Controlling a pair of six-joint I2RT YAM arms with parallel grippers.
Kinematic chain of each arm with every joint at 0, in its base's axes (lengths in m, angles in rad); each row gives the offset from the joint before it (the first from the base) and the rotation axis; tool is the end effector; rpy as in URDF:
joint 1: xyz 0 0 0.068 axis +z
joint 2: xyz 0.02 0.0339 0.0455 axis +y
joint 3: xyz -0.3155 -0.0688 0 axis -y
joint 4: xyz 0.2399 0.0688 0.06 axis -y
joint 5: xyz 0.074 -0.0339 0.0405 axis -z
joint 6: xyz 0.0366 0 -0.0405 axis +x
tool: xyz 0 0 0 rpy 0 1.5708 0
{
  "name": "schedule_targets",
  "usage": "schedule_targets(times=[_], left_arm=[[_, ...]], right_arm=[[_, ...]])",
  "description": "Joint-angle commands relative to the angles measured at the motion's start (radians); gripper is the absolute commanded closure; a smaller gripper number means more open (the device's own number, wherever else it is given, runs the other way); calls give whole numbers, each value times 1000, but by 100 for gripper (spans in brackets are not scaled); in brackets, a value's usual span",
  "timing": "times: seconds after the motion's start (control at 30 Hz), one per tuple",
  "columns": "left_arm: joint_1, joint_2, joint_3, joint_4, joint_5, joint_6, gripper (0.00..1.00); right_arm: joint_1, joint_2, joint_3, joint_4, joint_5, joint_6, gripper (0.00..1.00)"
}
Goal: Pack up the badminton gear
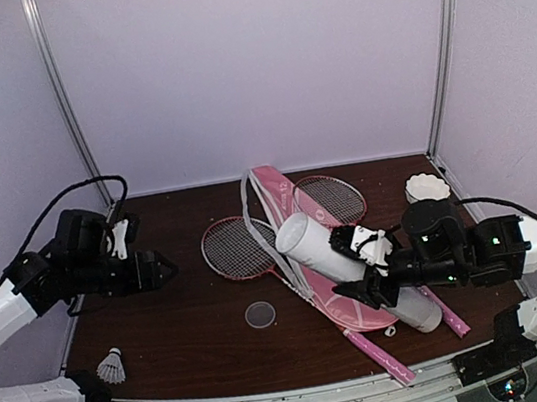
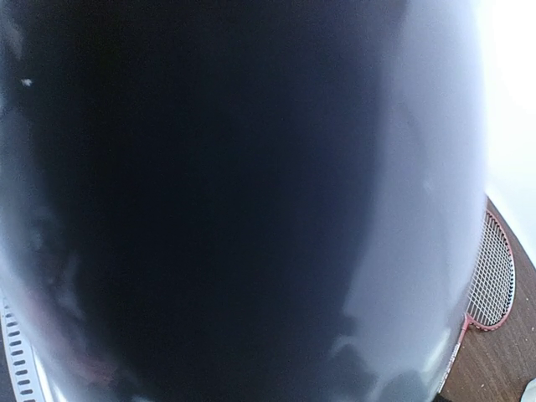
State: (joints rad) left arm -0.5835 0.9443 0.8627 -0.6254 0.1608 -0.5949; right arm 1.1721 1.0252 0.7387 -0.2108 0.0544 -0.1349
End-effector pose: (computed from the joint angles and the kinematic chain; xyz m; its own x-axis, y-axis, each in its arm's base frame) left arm 0.1326 -0.0946 0.3378 -0.8107 -0.1277 -0.5714 0.2308 0.8273 -0.5122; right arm 0.0797 0.1840 0.3202 -0.0623 -0.4937 -0.8674 -0.9184 0.3686 -0.1439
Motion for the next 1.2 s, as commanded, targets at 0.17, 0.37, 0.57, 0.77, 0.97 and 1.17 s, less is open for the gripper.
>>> schedule_targets(times=[0.17, 0.37, 0.57, 0.77, 0.97, 1.17], left_arm=[[20, -216, -144, -469, -303, -815, 16], [20, -91, -65, -706, -358, -949, 2], [20, -30, -56, -791, -364, -1019, 2], [62, -37, -135, -723, -337, -1033, 3], [94, 0, -187, -613, -324, -1006, 7], [146, 41, -243, -497, -331, -973, 20]], right_arm=[[-3, -27, -10, 45, 14, 14, 63], [-3, -28, -10, 45, 15, 16, 63], [-4, -32, -9, 37, 27, 16, 63], [-4, -36, -9, 33, 32, 15, 63], [-4, -36, -7, 28, 38, 13, 63], [-4, -33, -5, 21, 44, 13, 63]])
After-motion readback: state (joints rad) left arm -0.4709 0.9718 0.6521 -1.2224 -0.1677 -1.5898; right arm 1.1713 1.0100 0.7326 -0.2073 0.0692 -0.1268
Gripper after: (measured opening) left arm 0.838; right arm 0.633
